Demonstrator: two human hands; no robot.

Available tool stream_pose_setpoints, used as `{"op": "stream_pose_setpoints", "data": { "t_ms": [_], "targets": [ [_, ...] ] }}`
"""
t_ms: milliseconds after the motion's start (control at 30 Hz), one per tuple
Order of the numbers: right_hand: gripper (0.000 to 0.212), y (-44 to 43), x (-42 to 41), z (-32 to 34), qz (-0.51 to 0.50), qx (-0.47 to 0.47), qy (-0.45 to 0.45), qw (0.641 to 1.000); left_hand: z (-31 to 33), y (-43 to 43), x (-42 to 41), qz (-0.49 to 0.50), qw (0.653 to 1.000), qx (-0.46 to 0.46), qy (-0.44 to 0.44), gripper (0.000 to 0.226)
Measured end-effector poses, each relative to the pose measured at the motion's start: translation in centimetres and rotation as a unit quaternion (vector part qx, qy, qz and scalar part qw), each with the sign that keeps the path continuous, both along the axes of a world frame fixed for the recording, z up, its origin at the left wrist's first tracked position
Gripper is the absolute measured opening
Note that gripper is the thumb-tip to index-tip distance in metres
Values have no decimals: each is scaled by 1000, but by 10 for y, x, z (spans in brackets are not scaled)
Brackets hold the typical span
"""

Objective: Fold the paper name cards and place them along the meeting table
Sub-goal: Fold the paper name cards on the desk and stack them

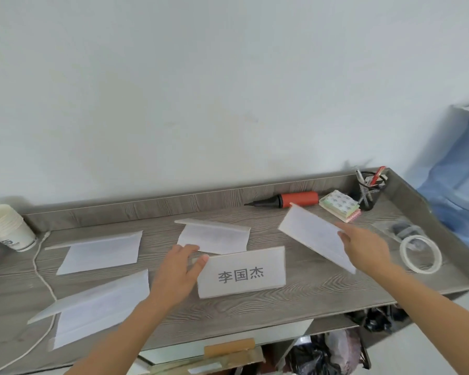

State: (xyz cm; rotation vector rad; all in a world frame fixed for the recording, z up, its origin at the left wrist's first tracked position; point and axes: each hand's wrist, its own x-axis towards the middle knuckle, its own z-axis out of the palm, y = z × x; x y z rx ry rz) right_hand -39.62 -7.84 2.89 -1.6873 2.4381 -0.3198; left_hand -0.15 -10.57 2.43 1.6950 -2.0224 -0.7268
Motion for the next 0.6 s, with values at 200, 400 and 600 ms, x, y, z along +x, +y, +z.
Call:
{"op": "stream_pose_setpoints", "data": {
  "t_ms": [200, 400, 600],
  "targets": [
    [41, -13, 38, 49, 177, -314, 140, 922, 72, -23, -29, 66, 917, 148, 364, 37],
    [53, -25, 82, 49, 290, -322, 177, 884, 100, -32, -51, 27, 843, 243, 480, 25],
    [91, -13, 91, 32, 264, -189, -8, 946, 70, -26, -27, 33, 870, 188, 454, 10]
  ]
}}
